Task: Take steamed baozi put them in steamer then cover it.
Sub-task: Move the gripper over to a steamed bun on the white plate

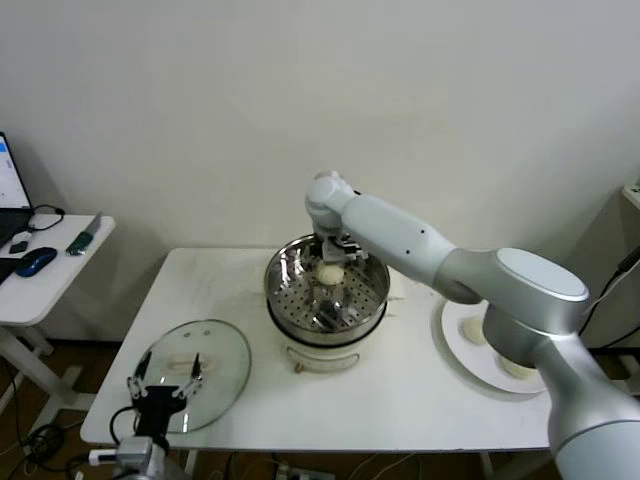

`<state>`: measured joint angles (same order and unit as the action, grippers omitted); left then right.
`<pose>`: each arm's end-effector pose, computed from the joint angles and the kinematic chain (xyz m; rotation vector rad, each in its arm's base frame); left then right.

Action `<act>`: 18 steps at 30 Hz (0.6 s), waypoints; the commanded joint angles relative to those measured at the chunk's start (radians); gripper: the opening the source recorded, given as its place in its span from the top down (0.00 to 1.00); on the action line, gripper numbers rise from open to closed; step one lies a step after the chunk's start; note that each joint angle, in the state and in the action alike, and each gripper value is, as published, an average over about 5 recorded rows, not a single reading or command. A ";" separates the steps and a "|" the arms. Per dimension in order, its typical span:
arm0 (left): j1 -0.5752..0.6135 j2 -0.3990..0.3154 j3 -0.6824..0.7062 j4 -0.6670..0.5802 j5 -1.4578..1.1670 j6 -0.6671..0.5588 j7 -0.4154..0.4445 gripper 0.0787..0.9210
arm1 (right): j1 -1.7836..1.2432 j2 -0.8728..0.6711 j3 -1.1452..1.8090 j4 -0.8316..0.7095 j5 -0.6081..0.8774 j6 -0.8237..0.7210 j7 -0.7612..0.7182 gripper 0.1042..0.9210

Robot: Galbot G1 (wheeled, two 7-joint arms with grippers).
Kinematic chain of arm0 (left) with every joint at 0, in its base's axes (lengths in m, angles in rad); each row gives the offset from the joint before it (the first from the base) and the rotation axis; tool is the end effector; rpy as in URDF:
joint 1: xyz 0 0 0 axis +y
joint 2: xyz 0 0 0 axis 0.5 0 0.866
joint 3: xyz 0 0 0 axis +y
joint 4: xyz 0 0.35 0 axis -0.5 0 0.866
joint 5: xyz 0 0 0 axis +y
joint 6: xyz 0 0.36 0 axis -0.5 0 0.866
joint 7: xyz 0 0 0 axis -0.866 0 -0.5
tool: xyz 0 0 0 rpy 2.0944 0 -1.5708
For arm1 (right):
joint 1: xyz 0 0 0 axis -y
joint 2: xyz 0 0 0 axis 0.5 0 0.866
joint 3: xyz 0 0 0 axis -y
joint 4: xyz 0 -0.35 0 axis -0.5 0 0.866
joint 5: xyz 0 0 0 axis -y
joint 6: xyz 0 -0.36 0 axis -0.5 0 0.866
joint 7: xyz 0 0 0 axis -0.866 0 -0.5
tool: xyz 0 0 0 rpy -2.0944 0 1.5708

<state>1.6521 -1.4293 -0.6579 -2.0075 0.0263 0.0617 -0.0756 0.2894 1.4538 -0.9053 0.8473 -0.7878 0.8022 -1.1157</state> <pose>0.1581 0.0711 -0.3398 0.1843 -2.9059 -0.3267 0.6075 0.1966 -0.1057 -1.8282 -0.0387 -2.5069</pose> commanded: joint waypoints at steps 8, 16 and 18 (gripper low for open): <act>0.010 0.008 -0.001 -0.006 -0.003 -0.003 -0.013 0.12 | 0.352 -0.341 -0.323 0.205 0.730 -0.373 0.048 0.12; 0.018 0.013 0.001 -0.017 -0.006 -0.009 -0.004 0.12 | 0.456 -0.603 -0.524 0.339 1.003 -0.839 0.101 0.12; 0.017 0.015 0.002 -0.016 -0.004 -0.012 -0.002 0.12 | 0.445 -0.659 -0.535 0.369 1.042 -0.946 0.109 0.12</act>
<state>1.6685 -1.4147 -0.6560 -2.0227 0.0219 0.0530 -0.0813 0.5797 1.1364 -1.1928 1.0508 -0.1956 0.4155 -1.0705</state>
